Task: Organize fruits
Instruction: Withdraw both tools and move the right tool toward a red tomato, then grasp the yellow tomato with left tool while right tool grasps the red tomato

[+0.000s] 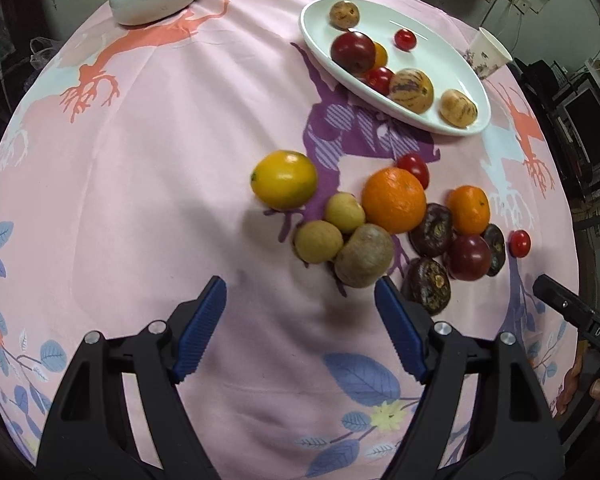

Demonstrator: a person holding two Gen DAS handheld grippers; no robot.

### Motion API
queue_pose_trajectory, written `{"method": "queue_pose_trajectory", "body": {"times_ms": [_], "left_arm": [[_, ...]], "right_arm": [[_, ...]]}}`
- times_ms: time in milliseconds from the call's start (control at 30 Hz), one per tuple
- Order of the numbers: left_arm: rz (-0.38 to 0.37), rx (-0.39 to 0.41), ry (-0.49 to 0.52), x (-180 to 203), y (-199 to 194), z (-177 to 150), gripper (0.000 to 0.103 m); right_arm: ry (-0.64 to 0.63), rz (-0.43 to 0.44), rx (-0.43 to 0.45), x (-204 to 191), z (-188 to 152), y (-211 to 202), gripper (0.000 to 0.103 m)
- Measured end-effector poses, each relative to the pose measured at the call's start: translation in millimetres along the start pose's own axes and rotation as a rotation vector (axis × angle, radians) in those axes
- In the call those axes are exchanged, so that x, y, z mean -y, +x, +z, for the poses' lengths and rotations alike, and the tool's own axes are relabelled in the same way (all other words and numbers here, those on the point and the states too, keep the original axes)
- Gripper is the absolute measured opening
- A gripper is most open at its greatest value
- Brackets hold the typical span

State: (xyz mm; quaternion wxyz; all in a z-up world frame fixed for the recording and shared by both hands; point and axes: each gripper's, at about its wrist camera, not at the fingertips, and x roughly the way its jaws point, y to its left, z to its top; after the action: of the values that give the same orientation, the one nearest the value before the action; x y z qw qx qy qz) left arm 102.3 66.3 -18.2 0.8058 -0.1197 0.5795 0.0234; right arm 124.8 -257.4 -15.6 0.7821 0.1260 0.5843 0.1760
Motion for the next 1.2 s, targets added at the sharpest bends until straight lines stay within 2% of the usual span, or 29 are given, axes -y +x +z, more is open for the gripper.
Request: {"method": "queue_pose_trajectory", "body": {"times_ms": [200, 533, 567, 600, 667, 933, 1100, 1133, 1167, 1200], "left_arm": [[0.022, 0.02, -0.041, -15, 9, 21, 0.076], [0.024, -0.018, -0.038, -11, 45, 45, 0.06], [0.03, -0.006, -0.026, -9, 45, 46, 0.057], [0.019, 0.0, -0.001, -5, 45, 48, 0.039], [0.046, 0.001, 0.036, 1, 45, 49, 0.038], [-0.001, 0.014, -0.004, 2, 29, 33, 0.038], [-0.004, 0.024, 0.001, 1, 22, 25, 0.038], [-0.007, 0.026, -0.005, 0, 22, 26, 0.038], [-0.005, 0.028, -0.011, -2, 22, 26, 0.038], [-0.003, 0.029, -0.017, -3, 22, 26, 0.038]], "right_arm": [[-0.008, 0.005, -0.01, -3, 3, 6, 0.068], [-0.009, 0.003, -0.031, -4, 5, 13, 0.068], [-0.008, 0.001, -0.03, -3, 5, 13, 0.068], [-0.007, -0.001, -0.03, -2, 5, 13, 0.068], [-0.006, -0.009, -0.027, 0, 6, 13, 0.068], [-0.035, -0.107, 0.012, 6, 15, 14, 0.067], [-0.062, -0.144, 0.022, 7, 23, 24, 0.067], [-0.069, -0.149, 0.021, 6, 25, 27, 0.061], [-0.075, -0.157, 0.02, 5, 27, 30, 0.06], [-0.078, -0.169, 0.023, 4, 30, 33, 0.052]]}}
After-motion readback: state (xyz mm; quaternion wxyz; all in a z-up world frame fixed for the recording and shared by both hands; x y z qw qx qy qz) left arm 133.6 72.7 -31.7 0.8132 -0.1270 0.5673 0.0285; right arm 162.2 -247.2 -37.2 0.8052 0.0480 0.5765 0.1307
